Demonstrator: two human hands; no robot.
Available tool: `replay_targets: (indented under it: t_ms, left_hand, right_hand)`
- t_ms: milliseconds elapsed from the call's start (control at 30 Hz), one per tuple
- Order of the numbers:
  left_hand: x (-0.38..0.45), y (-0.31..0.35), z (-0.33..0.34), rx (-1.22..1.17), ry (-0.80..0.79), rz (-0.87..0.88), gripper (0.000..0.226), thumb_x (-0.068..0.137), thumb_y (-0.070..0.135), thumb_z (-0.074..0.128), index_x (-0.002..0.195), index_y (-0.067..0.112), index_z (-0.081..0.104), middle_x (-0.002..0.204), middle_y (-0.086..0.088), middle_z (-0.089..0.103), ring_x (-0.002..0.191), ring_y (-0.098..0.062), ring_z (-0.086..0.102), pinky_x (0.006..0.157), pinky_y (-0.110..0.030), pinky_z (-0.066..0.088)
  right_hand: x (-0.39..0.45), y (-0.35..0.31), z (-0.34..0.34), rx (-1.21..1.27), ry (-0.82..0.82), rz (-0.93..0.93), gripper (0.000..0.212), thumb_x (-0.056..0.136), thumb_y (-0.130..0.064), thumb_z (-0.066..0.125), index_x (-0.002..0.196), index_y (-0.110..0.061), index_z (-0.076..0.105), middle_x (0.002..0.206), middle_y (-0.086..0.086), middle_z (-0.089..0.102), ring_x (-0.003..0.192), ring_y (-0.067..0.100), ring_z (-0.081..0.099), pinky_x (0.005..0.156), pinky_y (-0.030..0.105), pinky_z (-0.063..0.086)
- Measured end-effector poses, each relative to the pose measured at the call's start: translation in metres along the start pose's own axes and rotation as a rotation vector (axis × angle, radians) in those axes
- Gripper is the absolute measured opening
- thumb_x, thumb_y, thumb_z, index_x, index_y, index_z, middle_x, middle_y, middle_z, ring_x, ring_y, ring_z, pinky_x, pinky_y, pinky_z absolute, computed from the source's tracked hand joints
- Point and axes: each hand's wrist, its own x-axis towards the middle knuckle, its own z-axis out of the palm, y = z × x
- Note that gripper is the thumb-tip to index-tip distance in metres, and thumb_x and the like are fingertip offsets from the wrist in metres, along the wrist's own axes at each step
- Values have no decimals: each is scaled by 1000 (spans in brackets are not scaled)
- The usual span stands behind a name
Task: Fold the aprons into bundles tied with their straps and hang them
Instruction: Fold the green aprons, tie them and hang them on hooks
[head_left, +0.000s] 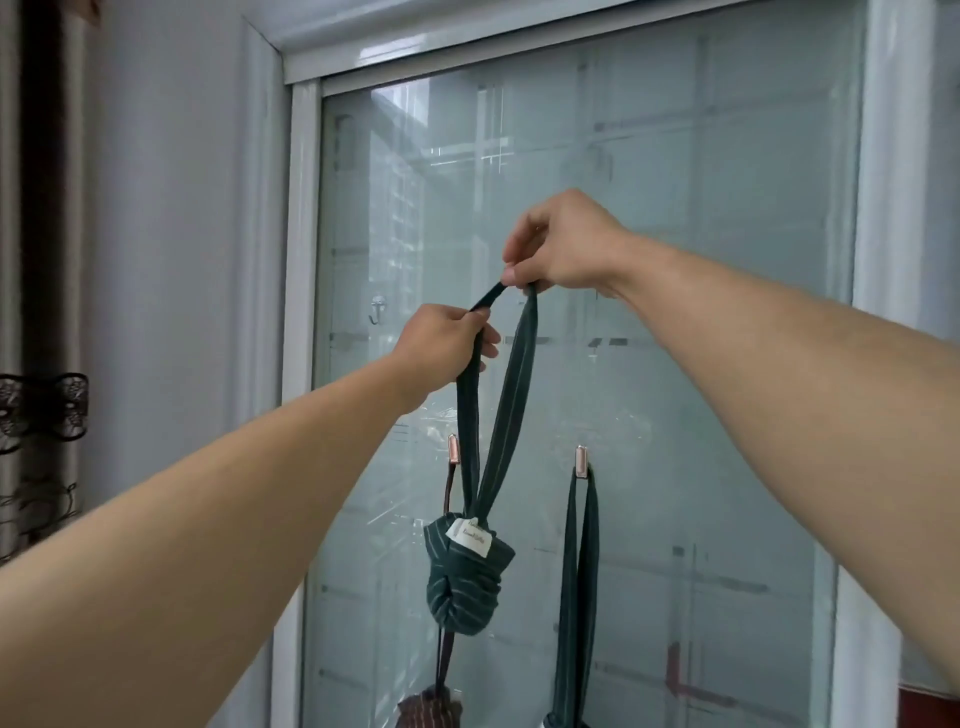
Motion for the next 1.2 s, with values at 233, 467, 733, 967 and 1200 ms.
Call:
replay_targets:
  t_ms: [233, 467, 733, 967, 1200]
  left_hand:
    - [26, -6, 19, 14, 72, 42, 23, 102, 28, 59, 99, 11, 75, 96, -9, 76, 81, -22, 73, 63, -24, 60]
    - [21, -25, 28, 131, -19, 36, 22, 100, 29, 63, 100, 10, 75, 93, -7, 75, 73, -13, 71, 61, -22, 54]
    - [9, -37, 26, 200, -94, -17, 21, 98, 29, 68, 101, 8, 74, 97, -10, 75, 79, -17, 74, 77, -33, 63]
    - [-27, -51, 26, 237, -40, -97, 56, 85, 66, 68, 105, 13, 67, 92, -6, 73, 75, -20, 75, 73, -41, 65]
    - [-66, -55, 14, 534, 45, 34, 64, 83, 75, 61, 85, 11, 67, 70, -4, 73, 61, -21, 73, 67, -37, 61]
  right_hand:
    - [14, 16, 2, -453, 70, -185, 16, 80, -3, 82, 89, -16, 77, 82, -6, 71, 80, 11, 69, 74, 21, 51]
    - [8, 22, 14, -569, 30, -143, 12, 79, -13, 86, 88, -19, 81, 86, -1, 75, 81, 16, 69, 74, 26, 53]
    - [-4, 17, 15, -684, -142, -64, 14, 90, -12, 73, 93, -24, 80, 88, -6, 71, 92, 17, 68, 81, 31, 55]
    - [-19, 27, 24, -529, -132, -53, 36, 89, -34, 76, 123, -29, 65, 96, -11, 55, 98, 16, 53, 84, 28, 41]
    - [-38, 34, 34, -585, -168, -33, 28, 84, -36, 79, 101, -31, 58, 86, -11, 57, 96, 22, 62, 86, 39, 53]
